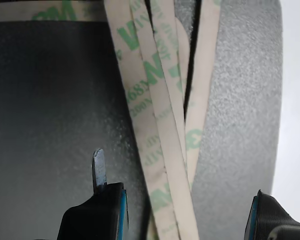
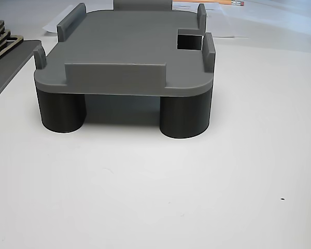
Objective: Move top rectangular frame to the holder.
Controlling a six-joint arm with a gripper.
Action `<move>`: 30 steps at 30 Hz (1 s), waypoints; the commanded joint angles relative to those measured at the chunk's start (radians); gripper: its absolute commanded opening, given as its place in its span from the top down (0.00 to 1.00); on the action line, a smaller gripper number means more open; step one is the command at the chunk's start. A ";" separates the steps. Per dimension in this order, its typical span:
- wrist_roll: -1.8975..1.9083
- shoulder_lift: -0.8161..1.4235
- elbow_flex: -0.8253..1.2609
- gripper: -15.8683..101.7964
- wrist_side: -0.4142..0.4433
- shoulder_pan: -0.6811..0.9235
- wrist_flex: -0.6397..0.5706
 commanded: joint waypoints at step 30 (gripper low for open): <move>0.003 -0.373 -0.374 0.03 -0.055 0.077 -0.008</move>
